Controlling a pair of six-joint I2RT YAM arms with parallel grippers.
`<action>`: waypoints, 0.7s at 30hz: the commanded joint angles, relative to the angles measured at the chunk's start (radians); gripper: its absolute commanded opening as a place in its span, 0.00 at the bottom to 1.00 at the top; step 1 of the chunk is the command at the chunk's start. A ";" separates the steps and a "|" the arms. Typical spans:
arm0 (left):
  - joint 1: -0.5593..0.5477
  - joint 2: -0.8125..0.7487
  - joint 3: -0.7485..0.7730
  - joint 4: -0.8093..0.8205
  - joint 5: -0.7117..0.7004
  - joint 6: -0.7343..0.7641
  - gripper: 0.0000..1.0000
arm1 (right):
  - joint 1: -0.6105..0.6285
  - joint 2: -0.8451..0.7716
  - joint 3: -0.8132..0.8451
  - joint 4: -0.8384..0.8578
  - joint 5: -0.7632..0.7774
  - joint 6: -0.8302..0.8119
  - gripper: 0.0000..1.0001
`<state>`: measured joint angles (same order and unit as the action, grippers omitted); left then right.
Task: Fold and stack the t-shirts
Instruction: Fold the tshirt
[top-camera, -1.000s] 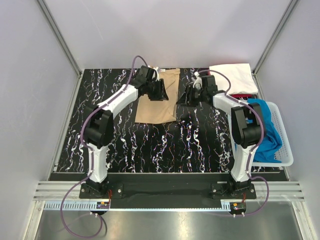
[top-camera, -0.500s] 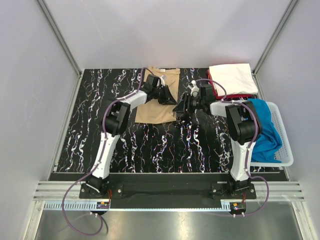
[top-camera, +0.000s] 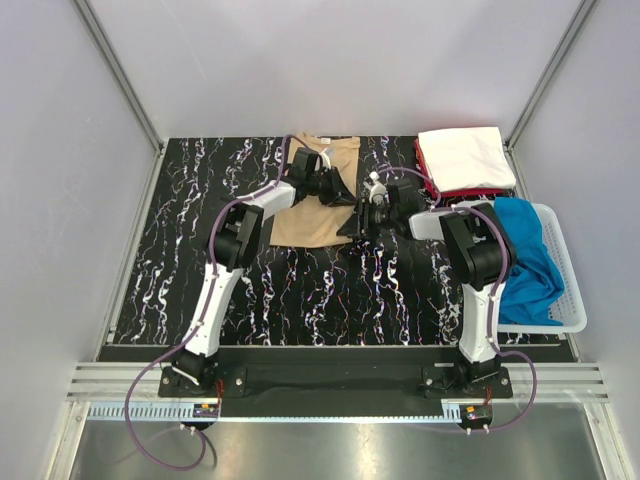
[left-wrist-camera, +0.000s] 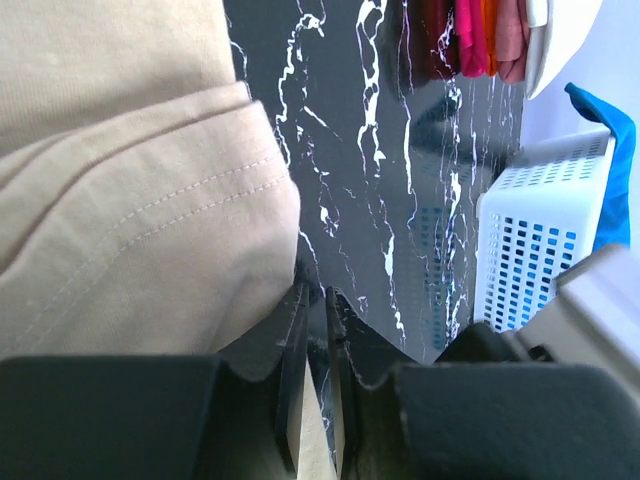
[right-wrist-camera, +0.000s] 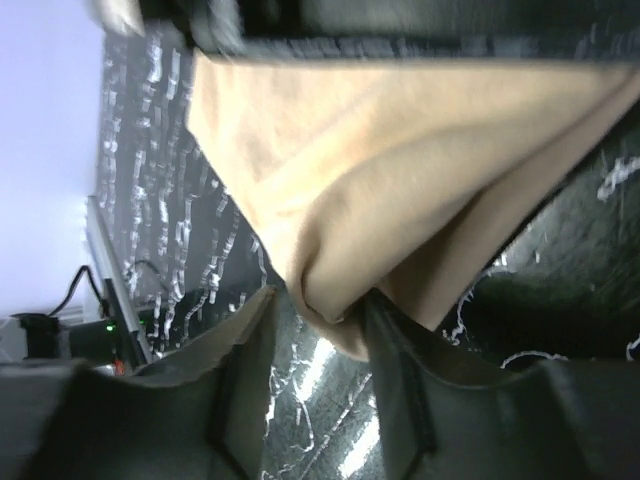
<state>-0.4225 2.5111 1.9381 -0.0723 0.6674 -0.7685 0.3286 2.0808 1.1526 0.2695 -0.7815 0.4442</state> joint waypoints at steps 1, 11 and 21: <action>0.005 0.023 0.038 0.037 -0.006 0.003 0.17 | 0.030 -0.020 -0.056 0.024 0.076 -0.018 0.43; 0.014 0.060 0.064 -0.029 -0.068 0.038 0.17 | 0.072 -0.198 -0.340 0.138 0.281 0.097 0.42; 0.014 0.072 0.082 -0.050 -0.089 0.051 0.17 | 0.092 -0.176 -0.456 0.286 0.333 0.234 0.05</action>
<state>-0.4179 2.5546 1.9823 -0.1078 0.6380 -0.7532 0.3954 1.8877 0.7403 0.5518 -0.4881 0.6289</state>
